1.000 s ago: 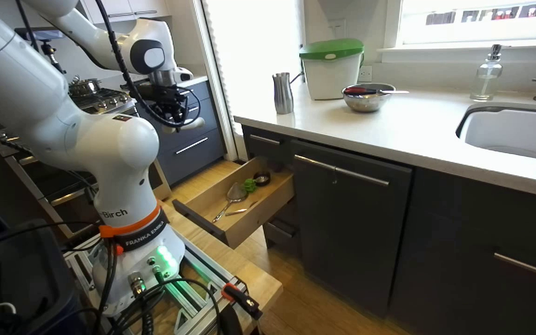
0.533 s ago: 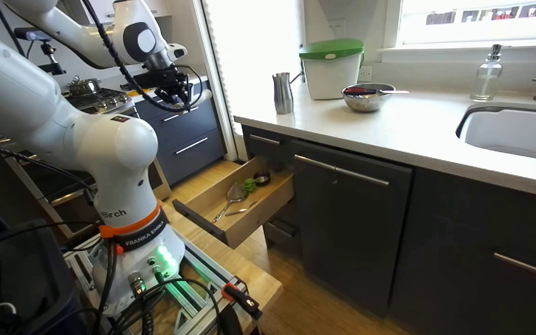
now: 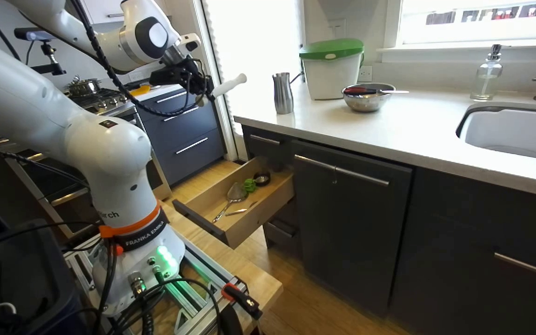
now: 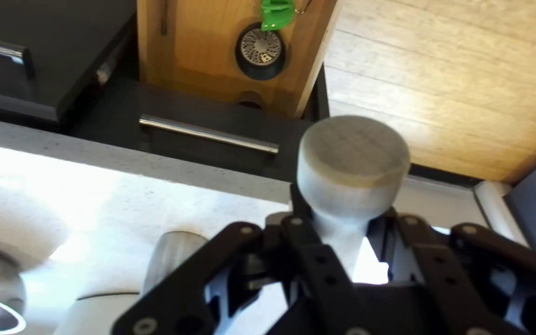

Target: Move the pestle from the drawer to the countertop

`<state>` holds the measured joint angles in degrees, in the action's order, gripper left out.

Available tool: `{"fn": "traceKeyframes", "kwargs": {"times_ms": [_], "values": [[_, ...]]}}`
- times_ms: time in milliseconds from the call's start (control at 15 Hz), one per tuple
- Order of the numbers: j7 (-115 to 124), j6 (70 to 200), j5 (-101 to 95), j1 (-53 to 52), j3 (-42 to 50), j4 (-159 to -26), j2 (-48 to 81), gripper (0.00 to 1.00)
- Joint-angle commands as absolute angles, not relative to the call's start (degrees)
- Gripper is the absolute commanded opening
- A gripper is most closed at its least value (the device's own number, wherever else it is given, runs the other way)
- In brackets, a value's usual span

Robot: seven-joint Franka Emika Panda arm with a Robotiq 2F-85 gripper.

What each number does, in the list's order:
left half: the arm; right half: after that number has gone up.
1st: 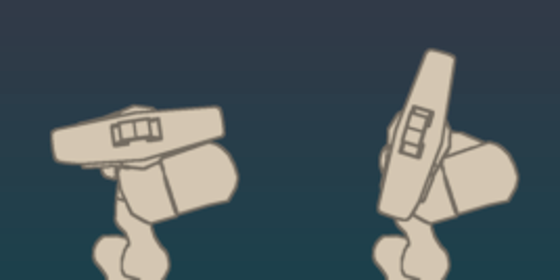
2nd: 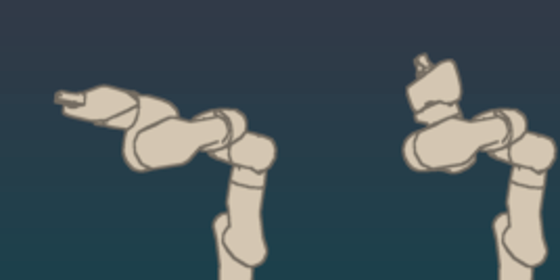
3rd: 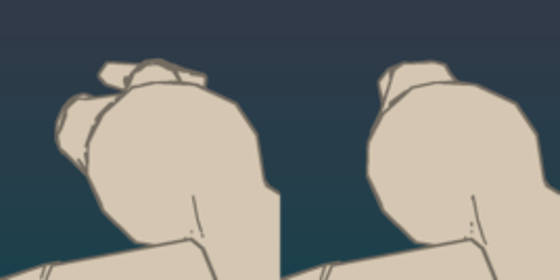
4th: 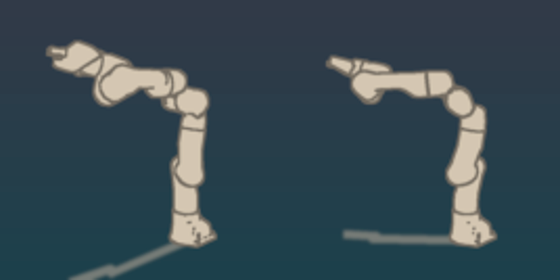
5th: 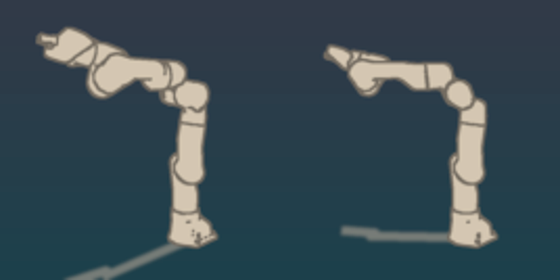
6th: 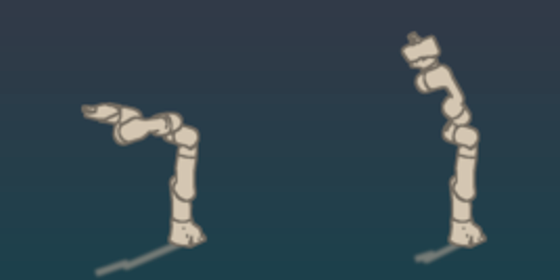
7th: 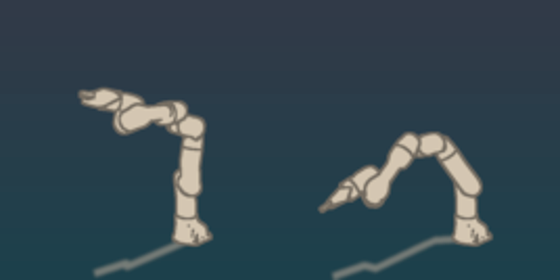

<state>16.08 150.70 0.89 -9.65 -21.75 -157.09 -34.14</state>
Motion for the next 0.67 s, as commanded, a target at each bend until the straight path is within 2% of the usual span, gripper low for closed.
{"fn": "traceKeyframes", "kwargs": {"times_ms": [0,600], "values": [[25.81,153.96,-3.68,-1.52,-25.14,-157.22,-34.01,0.08],[53.77,157.38,-19.13,22.17,-43.05,-157.85,-39.18,0.08]]}}
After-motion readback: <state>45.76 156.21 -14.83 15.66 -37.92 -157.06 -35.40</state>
